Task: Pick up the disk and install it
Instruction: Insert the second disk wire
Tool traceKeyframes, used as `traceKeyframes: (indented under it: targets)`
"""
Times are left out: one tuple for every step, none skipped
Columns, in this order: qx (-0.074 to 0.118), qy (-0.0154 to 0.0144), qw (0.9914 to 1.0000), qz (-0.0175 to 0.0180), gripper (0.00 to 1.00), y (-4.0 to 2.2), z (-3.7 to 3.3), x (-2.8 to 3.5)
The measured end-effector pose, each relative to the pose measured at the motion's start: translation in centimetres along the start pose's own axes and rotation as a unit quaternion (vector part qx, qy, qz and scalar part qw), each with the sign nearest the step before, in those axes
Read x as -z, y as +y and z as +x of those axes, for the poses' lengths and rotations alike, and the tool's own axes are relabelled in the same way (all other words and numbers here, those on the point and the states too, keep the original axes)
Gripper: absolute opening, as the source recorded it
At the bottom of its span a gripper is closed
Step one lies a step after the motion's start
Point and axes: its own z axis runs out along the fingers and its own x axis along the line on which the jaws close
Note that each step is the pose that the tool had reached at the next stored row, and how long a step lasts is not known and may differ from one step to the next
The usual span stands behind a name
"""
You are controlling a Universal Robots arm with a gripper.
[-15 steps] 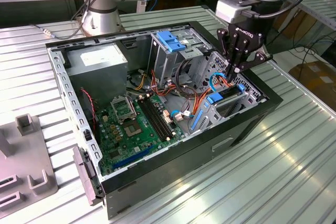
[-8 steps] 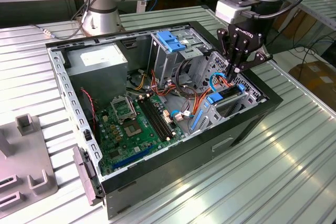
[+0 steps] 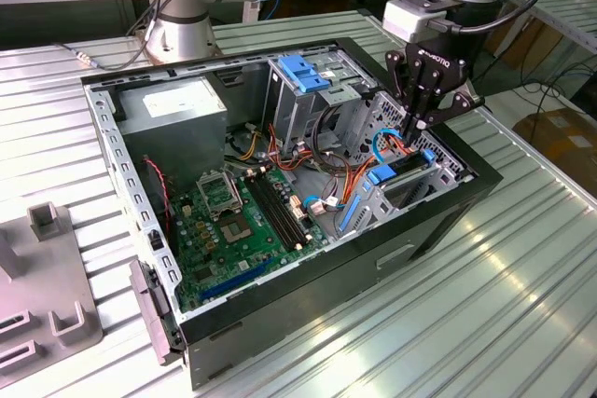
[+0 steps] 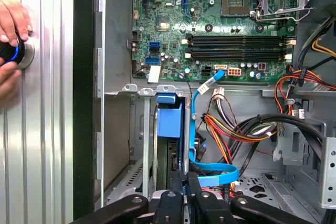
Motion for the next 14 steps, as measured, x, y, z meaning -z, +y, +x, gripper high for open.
traceKeyframes:
  targets:
    - [0.000,0.0000,1.00000,0.0000,0.16,0.00,0.00,0.00]
    - [0.000,-0.0005,1.00000,0.0001,0.16,0.00,0.01,-0.02]
    - [0.000,-0.0020,1.00000,0.0001,0.16,0.01,0.03,-0.04]
    - [0.000,-0.0061,0.99998,0.0006,0.16,0.01,0.07,-0.07]
    - [0.000,-0.0093,0.99996,0.0012,0.16,0.01,0.13,-0.08]
    - [0.000,-0.0148,0.99989,0.0022,0.16,0.02,0.27,-0.11]
    - [0.000,-0.0190,0.99981,0.0031,0.16,0.03,0.40,-0.15]
    - [0.000,-0.0231,0.99972,0.0048,0.16,0.08,0.60,-0.19]
    - [0.000,-0.0236,0.99971,0.0057,0.16,0.26,0.71,-0.23]
    - [0.000,-0.0237,0.99970,0.0058,0.16,0.42,0.79,-0.27]
    - [0.000,-0.0237,0.99970,0.0059,0.16,0.57,0.84,-0.32]
    - [0.000,-0.0237,0.99970,0.0065,0.16,0.75,0.92,-0.38]
    - [0.000,-0.0236,0.99969,0.0075,0.16,0.83,1.02,-0.44]
    - [0.000,-0.0236,0.99967,0.0101,0.16,0.89,1.12,-0.51]
